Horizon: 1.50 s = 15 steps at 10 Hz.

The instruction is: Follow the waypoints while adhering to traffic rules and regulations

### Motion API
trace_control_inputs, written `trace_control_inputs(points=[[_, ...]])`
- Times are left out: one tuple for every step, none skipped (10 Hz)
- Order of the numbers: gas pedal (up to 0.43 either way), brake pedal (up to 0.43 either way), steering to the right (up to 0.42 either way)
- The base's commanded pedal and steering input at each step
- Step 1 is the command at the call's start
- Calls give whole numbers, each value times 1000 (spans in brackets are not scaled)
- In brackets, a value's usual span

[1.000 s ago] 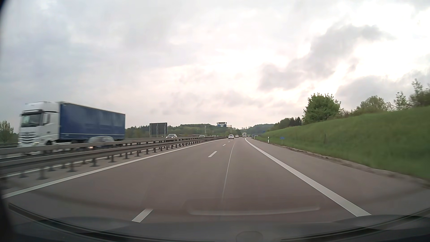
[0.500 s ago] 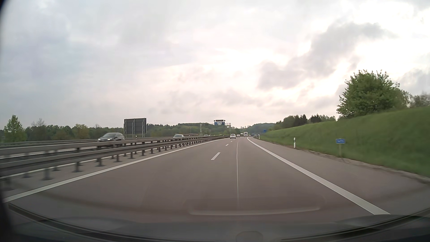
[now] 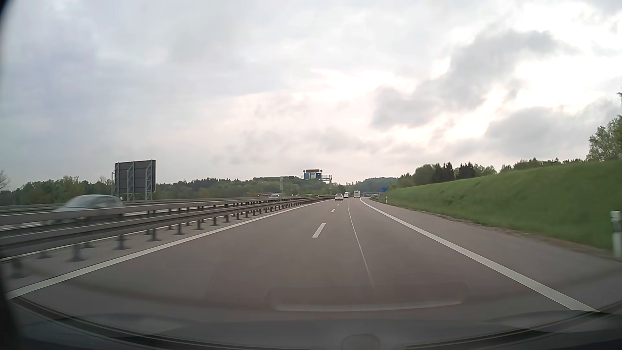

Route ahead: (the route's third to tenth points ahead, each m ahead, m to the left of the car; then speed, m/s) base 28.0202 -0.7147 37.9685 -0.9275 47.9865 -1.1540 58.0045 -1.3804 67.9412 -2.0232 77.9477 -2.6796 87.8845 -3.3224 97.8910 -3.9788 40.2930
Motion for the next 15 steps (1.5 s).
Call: trace_control_inputs(points=[[331, 0, 2], [319, 0, 2], [299, 0, 2], [280, 0, 2], [268, 0, 2], [268, 0, 2], [268, 0, 3], [280, 0, 5], [299, 0, 6], [311, 0, 6], [311, 0, 6], [311, 0, 6], [311, 0, 7], [311, 0, 7], [299, 0, 7]])
